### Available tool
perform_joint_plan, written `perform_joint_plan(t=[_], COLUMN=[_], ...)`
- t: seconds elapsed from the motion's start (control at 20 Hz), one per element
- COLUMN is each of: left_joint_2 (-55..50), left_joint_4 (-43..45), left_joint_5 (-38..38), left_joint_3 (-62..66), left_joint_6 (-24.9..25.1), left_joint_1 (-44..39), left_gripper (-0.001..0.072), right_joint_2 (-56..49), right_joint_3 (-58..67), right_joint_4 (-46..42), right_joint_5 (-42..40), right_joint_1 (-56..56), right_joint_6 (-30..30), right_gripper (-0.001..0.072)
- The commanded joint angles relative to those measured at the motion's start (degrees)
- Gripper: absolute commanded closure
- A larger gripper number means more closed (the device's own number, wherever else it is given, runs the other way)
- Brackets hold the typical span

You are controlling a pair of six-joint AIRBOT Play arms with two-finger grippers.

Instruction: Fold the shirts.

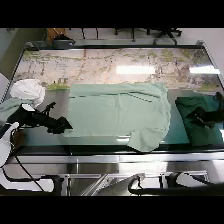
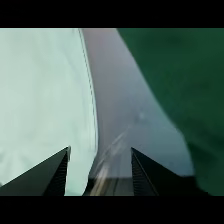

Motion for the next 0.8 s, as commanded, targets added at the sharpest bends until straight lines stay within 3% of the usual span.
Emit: perform_joint_plan(t=[0.0,0.05,0.3,0.6,0.65,0.7,0.75], left_joint_2=[0.6,0.7,0.6,0.7,0.7,0.9,1.4], left_joint_4=[-10.0,-10.6,-10.8,-10.8,-10.8,-10.7,-10.2], left_joint_5=[4.0,3.9,3.8,3.1,2.4,1.8,1.2], left_joint_3=[-2.6,-2.6,-2.6,-2.6,-2.6,-2.6,-2.7], left_joint_6=[6.2,6.6,6.5,6.5,6.4,6.2,5.9], left_joint_1=[0.0,0.0,0.0,0.1,0.1,0.2,0.6], left_gripper=[0.0603,0.0693,0.0693,0.0693,0.0693,0.0694,0.0694], right_joint_2=[1.8,1.9,1.6,-4.0,-4.3,-4.2,-3.6], right_joint_3=[-12.4,-15.4,-23.6,-25.1,-24.7,-23.9,-22.6], right_joint_4=[2.8,4.9,8.7,13.3,15.6,17.7,17.9], right_joint_5=[0.3,-0.1,-3.3,-10.9,-10.4,-8.6,-6.4], right_joint_1=[-0.9,-0.9,2.4,15.7,16.5,16.8,16.5], right_joint_6=[0.4,-0.7,-2.5,-3.5,-5.6,-8.0,-8.5], right_gripper=[0.0276,0.0276,0.0276,0.028,0.0353,0.057,0.0631])
